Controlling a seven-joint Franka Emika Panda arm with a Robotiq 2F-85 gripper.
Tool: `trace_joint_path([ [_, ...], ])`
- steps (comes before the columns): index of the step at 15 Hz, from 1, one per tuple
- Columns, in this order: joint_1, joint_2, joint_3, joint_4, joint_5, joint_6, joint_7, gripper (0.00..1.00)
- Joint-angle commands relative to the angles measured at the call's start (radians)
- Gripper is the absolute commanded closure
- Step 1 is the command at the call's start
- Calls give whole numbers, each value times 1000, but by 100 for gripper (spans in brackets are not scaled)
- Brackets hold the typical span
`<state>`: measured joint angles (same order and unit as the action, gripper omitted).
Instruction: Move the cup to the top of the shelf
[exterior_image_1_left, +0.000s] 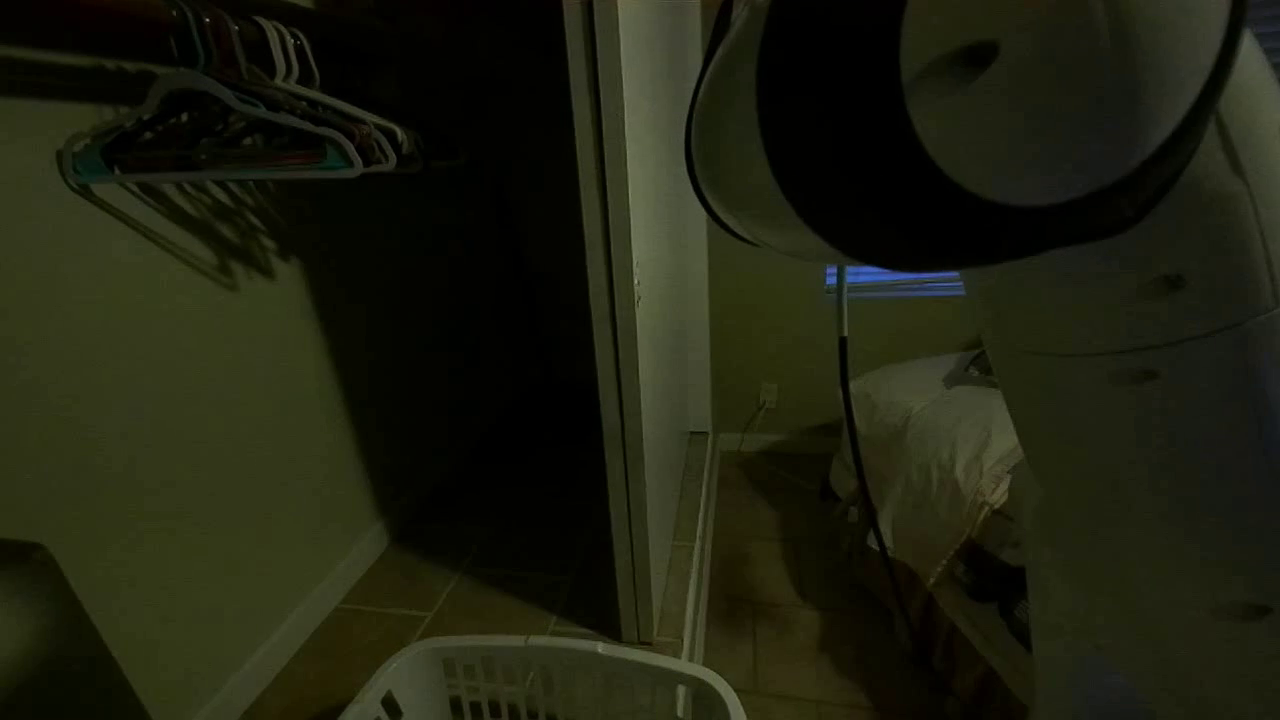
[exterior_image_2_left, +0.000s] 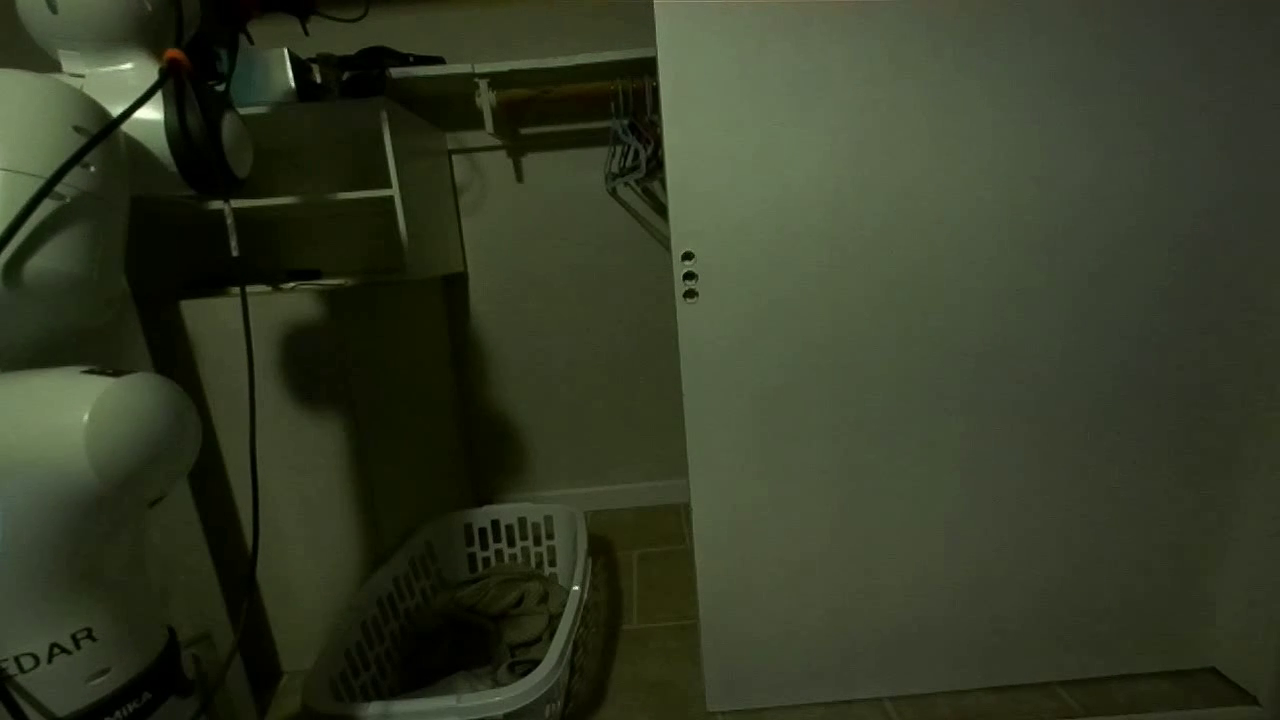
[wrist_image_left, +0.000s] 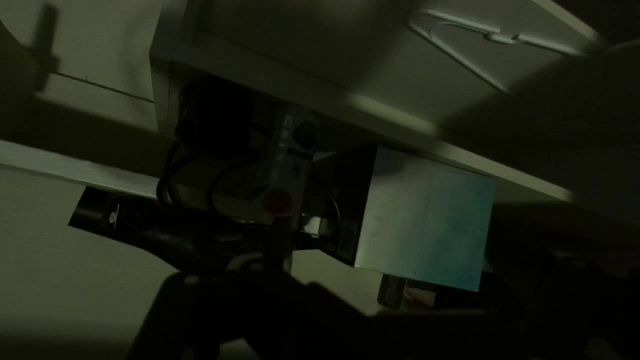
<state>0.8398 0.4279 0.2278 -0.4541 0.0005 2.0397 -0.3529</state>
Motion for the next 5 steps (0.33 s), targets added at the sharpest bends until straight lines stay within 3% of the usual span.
trace_joint_path([
  [1,-1,0,6,2,-2,-5,0,0],
  [5,2,0,8,2,-2,-6,0,0],
])
